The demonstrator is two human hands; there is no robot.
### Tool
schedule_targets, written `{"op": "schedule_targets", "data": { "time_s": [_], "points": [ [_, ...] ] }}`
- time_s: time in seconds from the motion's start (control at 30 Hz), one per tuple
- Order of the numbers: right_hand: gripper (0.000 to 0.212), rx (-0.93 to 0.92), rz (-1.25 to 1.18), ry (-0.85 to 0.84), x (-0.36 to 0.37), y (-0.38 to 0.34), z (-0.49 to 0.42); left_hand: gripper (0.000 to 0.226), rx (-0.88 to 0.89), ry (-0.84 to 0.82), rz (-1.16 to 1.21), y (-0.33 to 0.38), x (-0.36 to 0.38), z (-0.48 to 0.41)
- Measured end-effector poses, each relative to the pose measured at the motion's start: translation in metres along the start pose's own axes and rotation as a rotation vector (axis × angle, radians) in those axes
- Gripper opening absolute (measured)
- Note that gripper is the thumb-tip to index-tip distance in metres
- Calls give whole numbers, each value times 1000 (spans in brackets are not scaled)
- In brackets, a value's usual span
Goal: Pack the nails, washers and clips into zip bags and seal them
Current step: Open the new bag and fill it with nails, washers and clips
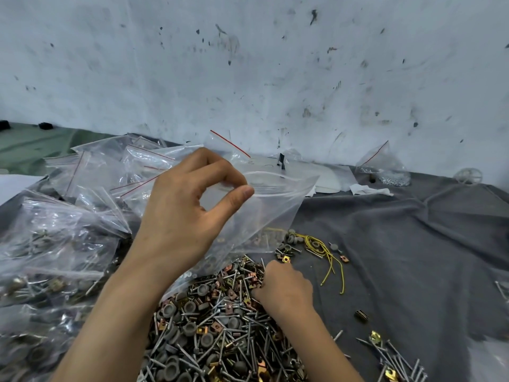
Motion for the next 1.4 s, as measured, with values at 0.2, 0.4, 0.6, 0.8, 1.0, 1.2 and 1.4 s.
{"op": "schedule_targets", "data": {
  "time_s": [0.2, 0.4, 0.6, 0.8, 1.0, 1.2, 1.4],
  "points": [
    [36, -21, 37, -1, 5, -2, -2, 10, 3, -2, -4, 1, 0, 0],
    [15, -177, -375, -85, -36, -8, 14, 12, -20, -82, 19, -1, 3, 0],
    [7, -783, -1081, -356, -133, -17, 89, 7, 42, -222, 61, 8, 14, 0],
    [15, -550, -1088, 399, -166, 21, 79, 13, 32, -263, 76, 9, 20, 3],
    [19, -581, -766, 610, -165, 11, 79, 12, 55, -285, 92, 11, 23, 2],
    [21, -606, -677, 523, -160, 8, 74, 15, 75, -292, 68, 13, 22, 2],
    [22, -557, -718, 487, -159, 21, 63, 13, 16, -189, 111, 7, 13, 2]
  ]
}}
Point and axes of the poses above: each hand's wrist, its own z-axis away from the middle knuckle, its own x-axis out of the palm, y = z × x, the point moved 8 cm from there along -z, towards the middle knuckle, and after that the axes turned 10 degrees about x, right-handed, at the moved point
